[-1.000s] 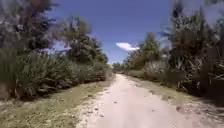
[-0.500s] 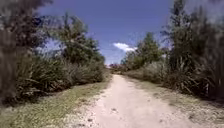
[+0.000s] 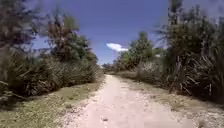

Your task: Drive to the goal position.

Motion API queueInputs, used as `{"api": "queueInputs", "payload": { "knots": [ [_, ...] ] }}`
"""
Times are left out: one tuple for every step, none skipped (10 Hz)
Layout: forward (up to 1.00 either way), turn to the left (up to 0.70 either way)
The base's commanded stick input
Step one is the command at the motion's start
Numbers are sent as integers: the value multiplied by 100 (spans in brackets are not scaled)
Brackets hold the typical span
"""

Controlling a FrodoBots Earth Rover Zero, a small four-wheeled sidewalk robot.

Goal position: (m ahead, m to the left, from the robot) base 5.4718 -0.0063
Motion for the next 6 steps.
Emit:
{"api": "queueInputs", "payload": {
  "knots": [
    [70, -2],
    [70, -5],
    [70, -8],
    [70, -22],
    [70, 0],
    [70, 0]
  ]
}}
